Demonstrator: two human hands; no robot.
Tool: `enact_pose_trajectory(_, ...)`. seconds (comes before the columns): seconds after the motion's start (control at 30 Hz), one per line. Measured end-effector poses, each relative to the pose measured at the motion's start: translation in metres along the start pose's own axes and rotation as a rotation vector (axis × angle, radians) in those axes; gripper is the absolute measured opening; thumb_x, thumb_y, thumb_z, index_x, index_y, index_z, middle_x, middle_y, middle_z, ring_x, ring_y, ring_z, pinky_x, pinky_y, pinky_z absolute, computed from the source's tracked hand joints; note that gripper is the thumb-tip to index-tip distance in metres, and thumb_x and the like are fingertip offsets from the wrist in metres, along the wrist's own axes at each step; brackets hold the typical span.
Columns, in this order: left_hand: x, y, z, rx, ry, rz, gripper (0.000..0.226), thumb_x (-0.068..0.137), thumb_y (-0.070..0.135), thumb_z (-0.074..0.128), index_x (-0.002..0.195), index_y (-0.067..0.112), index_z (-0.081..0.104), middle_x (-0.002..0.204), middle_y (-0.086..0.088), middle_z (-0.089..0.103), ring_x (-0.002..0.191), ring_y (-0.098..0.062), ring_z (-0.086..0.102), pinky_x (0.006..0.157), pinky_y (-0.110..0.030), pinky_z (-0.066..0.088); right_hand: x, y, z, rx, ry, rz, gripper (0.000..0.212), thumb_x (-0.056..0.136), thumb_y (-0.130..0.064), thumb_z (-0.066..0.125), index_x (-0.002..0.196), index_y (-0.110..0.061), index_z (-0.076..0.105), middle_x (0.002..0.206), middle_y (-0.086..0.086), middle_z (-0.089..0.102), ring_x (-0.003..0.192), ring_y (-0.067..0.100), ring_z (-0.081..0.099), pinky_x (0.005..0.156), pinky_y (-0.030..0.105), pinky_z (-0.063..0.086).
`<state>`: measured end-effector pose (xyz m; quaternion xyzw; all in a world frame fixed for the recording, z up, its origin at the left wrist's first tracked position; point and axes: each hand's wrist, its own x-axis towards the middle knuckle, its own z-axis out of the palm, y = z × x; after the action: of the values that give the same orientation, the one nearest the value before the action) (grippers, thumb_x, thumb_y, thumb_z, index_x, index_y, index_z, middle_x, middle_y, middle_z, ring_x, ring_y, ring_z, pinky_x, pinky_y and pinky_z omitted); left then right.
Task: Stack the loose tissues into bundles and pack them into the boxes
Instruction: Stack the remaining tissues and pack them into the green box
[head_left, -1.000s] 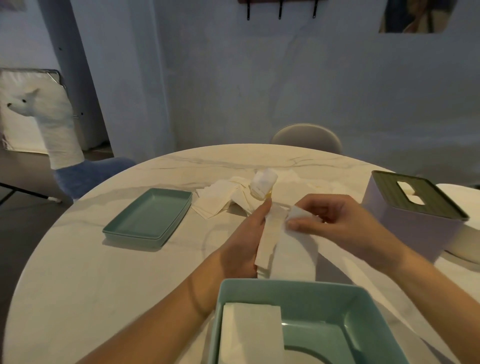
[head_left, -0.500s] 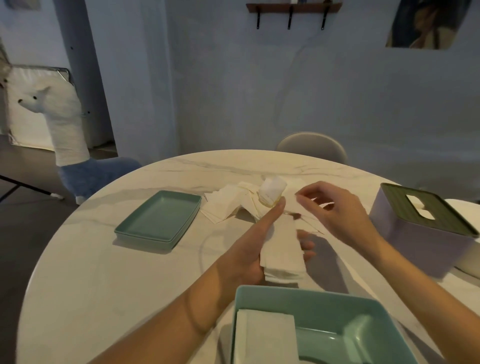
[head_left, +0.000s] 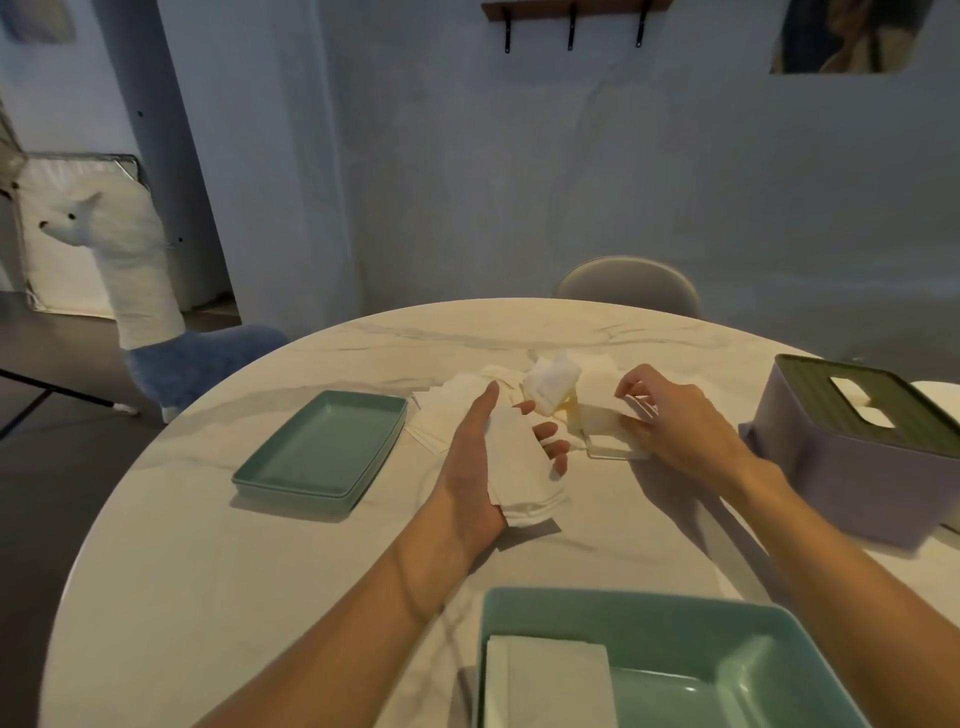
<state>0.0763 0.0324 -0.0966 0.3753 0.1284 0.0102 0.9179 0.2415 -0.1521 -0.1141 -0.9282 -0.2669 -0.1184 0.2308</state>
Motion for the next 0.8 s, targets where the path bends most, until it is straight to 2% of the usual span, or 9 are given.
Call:
enact_pose_trajectory(0.13,0.004,-0.003,0.0,0.001,0.019,-0.023,0.048,0.099,0.052,0.053,0.121,0.009,0.056,0.086,-0.014,0.061,0.071,-0.026,0.06,0.068,-0.035,0.051,0.002,0.011,-0.009,0.024,0.082,0.011,0.014,0.099,-0.018,0.064,0.11,-0.027,0.061,0.114,0.004,0.071,0.095,0.025,0.063,0.087,0.04,0.057)
enact_pose_trajectory(0.23,0.006,-0.002,0.0,0.006,0.019,-0.042,0.047,0.098,0.053,0.054,0.118,0.01,0.057,0.085,-0.015,0.063,0.07,-0.026,0.061,0.066,-0.034,0.053,0.003,0.007,-0.018,0.091,0.105,-0.023,0.013,0.098,-0.019,0.066,0.109,-0.014,0.07,0.105,0.001,0.069,0.091,0.02,0.061,0.083,0.028,0.047)
enact_pose_trajectory(0.3,0.008,-0.002,-0.001,-0.014,0.031,-0.047,0.047,0.096,0.053,0.056,0.116,0.01,0.058,0.085,-0.016,0.064,0.068,-0.027,0.062,0.065,-0.033,0.054,0.003,0.001,-0.03,0.1,0.125,-0.034,0.015,0.101,-0.022,0.061,0.1,-0.012,0.071,0.099,0.004,0.072,0.082,0.019,0.06,0.072,0.023,0.043)
enact_pose_trajectory(0.37,0.009,-0.002,-0.004,-0.03,0.026,-0.053,0.049,0.094,0.052,0.06,0.117,0.009,0.058,0.086,-0.017,0.065,0.068,-0.029,0.063,0.063,-0.033,0.056,0.003,-0.008,-0.046,0.118,0.14,-0.027,0.018,0.101,-0.026,0.06,0.092,-0.013,0.07,0.092,0.005,0.072,0.077,0.015,0.059,0.064,0.019,0.04)
enact_pose_trajectory(0.47,0.011,-0.002,-0.005,-0.054,-0.003,-0.072,0.051,0.094,0.052,0.06,0.117,0.007,0.055,0.088,-0.018,0.062,0.072,-0.03,0.06,0.065,-0.035,0.055,-0.002,-0.033,-0.076,0.292,0.111,0.002,0.016,0.093,-0.039,0.071,0.099,-0.027,0.065,0.092,-0.009,0.067,0.081,0.012,0.062,0.06,0.021,0.045)
enact_pose_trajectory(0.53,0.011,-0.003,-0.006,-0.075,-0.028,-0.086,0.05,0.096,0.052,0.056,0.116,0.007,0.051,0.087,-0.017,0.058,0.074,-0.028,0.055,0.068,-0.035,0.052,-0.008,-0.05,-0.093,0.423,-0.006,-0.013,0.024,0.085,-0.047,0.077,0.102,-0.034,0.065,0.092,-0.011,0.068,0.084,0.013,0.066,0.068,0.028,0.058)
enact_pose_trajectory(0.63,0.007,-0.005,-0.006,-0.039,-0.106,-0.08,0.046,0.097,0.048,0.056,0.114,0.005,0.061,0.091,-0.019,0.061,0.078,-0.031,0.059,0.072,-0.038,0.056,-0.02,-0.069,-0.114,0.611,-0.299,-0.165,0.028,0.081,-0.044,0.078,0.104,-0.027,0.074,0.099,-0.002,0.072,0.093,0.022,0.07,0.081,0.039,0.062)
enact_pose_trajectory(0.73,0.005,-0.008,-0.014,0.127,-0.152,0.017,0.016,0.089,0.021,0.067,0.089,0.009,0.078,0.079,-0.011,0.069,0.068,-0.023,0.067,0.063,-0.031,0.059,-0.03,-0.085,-0.122,0.529,-0.536,-0.341,0.029,0.077,-0.036,0.081,0.105,-0.029,0.075,0.1,-0.008,0.073,0.092,0.015,0.07,0.074,0.026,0.058)
enact_pose_trajectory(0.8,0.007,-0.01,-0.017,0.236,-0.105,0.034,0.017,0.092,0.026,0.072,0.103,0.014,0.076,0.088,-0.003,0.067,0.083,-0.019,0.065,0.08,-0.034,0.056,-0.032,-0.091,-0.118,0.396,-0.608,-0.363,0.043,0.071,-0.041,0.084,0.11,-0.036,0.069,0.102,-0.018,0.068,0.096,0.006,0.066,0.074,0.02,0.056)
